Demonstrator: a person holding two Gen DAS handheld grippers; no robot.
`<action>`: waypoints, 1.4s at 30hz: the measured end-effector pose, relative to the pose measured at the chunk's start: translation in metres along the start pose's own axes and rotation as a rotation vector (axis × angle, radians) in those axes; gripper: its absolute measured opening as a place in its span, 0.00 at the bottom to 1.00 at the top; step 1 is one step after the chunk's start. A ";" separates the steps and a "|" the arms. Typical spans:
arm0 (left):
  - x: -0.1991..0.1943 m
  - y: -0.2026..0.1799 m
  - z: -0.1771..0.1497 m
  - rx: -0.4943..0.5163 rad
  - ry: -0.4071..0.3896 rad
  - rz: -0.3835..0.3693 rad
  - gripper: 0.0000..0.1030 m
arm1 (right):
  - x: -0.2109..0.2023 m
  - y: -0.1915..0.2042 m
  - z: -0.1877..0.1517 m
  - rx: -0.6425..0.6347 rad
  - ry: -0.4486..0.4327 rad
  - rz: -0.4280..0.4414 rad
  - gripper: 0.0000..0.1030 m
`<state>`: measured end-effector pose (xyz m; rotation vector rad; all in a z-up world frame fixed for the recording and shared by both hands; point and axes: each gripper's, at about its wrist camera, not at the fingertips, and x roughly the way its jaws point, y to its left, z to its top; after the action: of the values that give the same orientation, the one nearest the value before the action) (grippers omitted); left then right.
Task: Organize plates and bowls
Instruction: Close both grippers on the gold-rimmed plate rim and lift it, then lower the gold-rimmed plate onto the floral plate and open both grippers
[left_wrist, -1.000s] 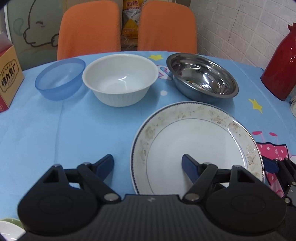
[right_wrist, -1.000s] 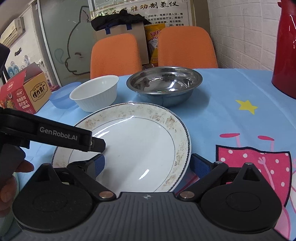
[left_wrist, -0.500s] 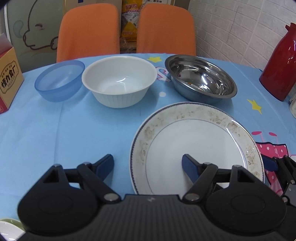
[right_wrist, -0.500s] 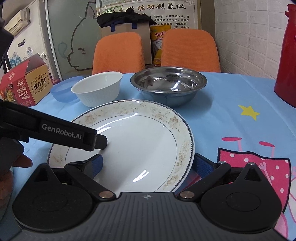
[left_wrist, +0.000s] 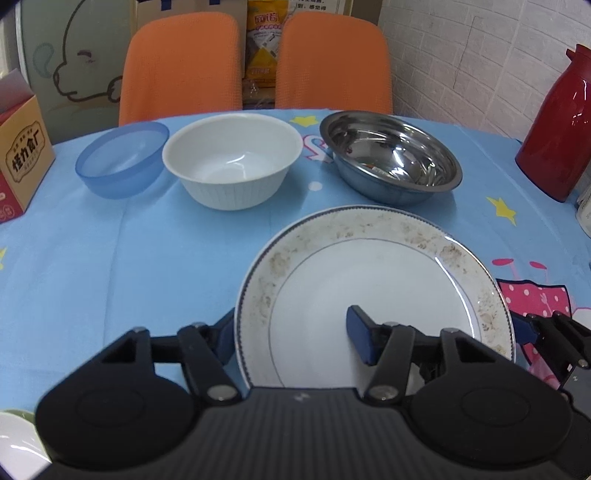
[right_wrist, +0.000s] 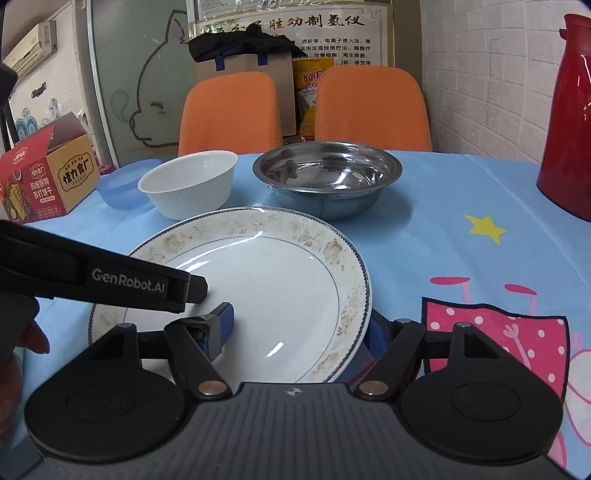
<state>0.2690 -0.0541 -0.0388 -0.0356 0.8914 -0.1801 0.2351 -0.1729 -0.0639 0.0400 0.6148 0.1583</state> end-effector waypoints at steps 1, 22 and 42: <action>-0.002 0.000 -0.001 0.001 0.003 -0.005 0.52 | -0.002 0.001 0.000 0.010 0.002 -0.004 1.00; -0.103 0.038 -0.043 -0.056 -0.131 -0.015 0.45 | -0.080 0.054 -0.010 -0.011 -0.132 0.013 1.00; -0.176 0.168 -0.142 -0.254 -0.163 0.195 0.45 | -0.102 0.195 -0.046 -0.197 -0.096 0.273 1.00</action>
<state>0.0746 0.1476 -0.0098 -0.1960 0.7454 0.1172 0.1000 0.0029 -0.0263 -0.0593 0.4935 0.4778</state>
